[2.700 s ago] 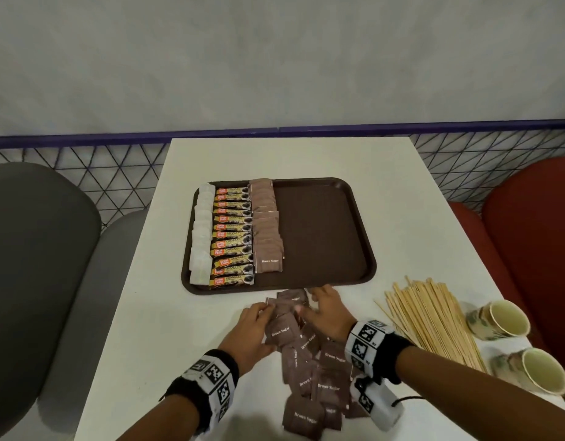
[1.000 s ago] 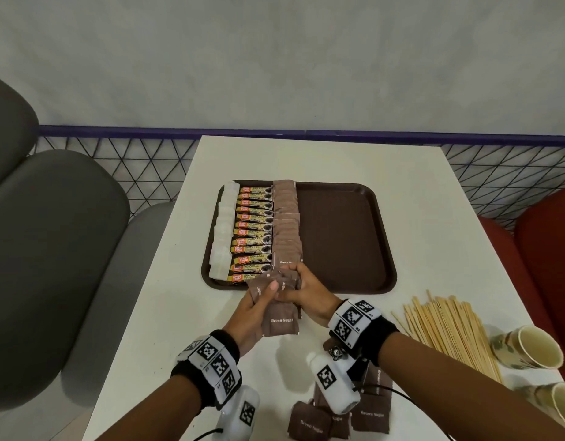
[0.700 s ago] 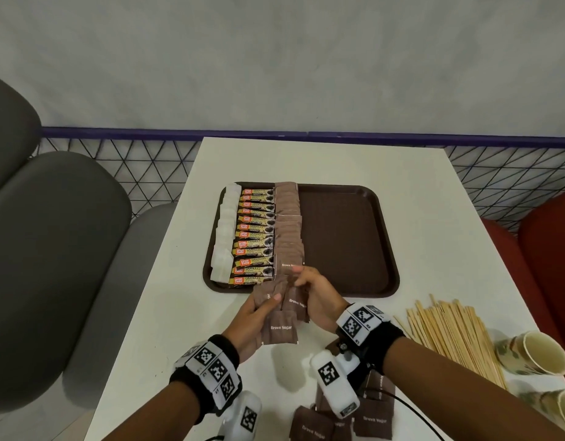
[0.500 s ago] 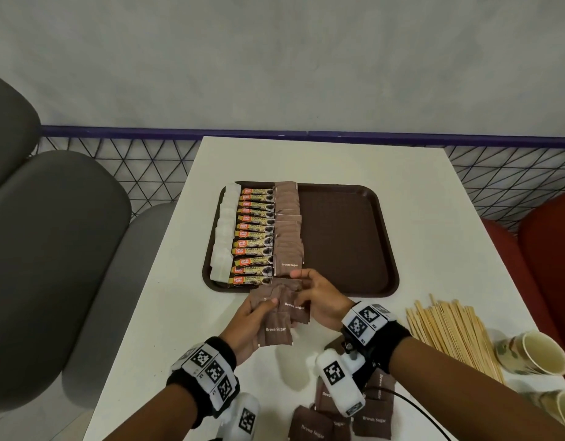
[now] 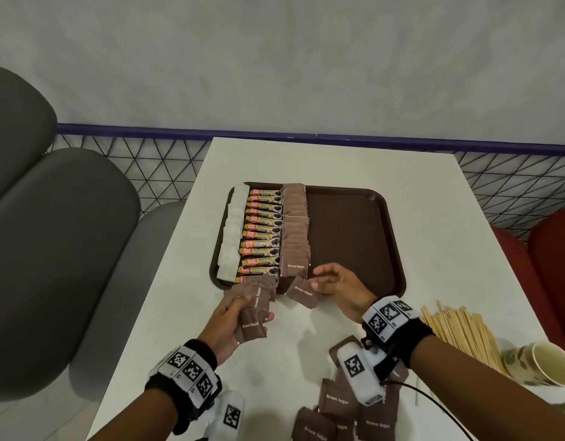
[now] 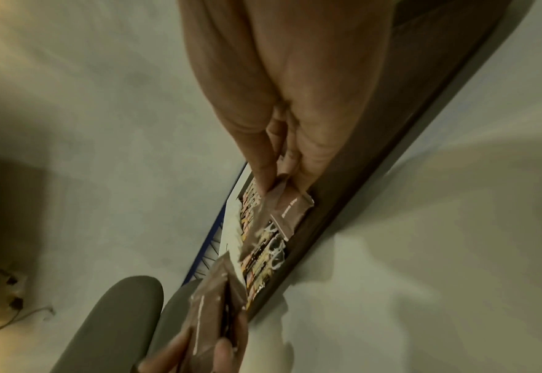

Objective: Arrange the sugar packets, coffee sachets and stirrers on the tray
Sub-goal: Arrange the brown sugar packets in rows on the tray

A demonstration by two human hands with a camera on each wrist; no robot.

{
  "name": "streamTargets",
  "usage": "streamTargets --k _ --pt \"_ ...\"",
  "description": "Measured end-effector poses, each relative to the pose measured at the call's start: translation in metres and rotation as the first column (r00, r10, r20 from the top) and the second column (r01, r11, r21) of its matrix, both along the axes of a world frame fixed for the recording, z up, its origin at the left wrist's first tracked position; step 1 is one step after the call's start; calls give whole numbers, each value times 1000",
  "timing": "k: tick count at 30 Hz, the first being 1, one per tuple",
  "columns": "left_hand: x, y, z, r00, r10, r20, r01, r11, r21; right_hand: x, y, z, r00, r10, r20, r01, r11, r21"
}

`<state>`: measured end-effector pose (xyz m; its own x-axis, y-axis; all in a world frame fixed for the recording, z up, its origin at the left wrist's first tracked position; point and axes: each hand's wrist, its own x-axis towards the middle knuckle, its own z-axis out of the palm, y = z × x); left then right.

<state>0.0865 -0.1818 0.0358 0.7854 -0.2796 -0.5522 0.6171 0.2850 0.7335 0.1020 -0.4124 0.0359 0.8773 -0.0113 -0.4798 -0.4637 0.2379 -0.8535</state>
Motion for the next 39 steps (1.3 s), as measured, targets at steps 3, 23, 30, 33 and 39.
streamTargets --k 3,23,30,33,39 --pt "0 6 -1 1000 15 6 -15 1000 14 3 -6 0 1000 -29 -9 29 999 31" --pt "9 18 2 999 48 3 -48 999 3 72 23 -19 898 431 93 -227 632 -741" --pt "13 16 2 999 48 -4 -48 999 -5 65 29 -24 875 482 32 -235 483 -844" --pt "14 16 0 999 50 -9 -50 999 1 64 32 -24 877 480 12 -247 473 -846" --pt "17 17 0 998 56 2 -56 998 -11 65 32 -22 822 570 -9 -199 272 -942"
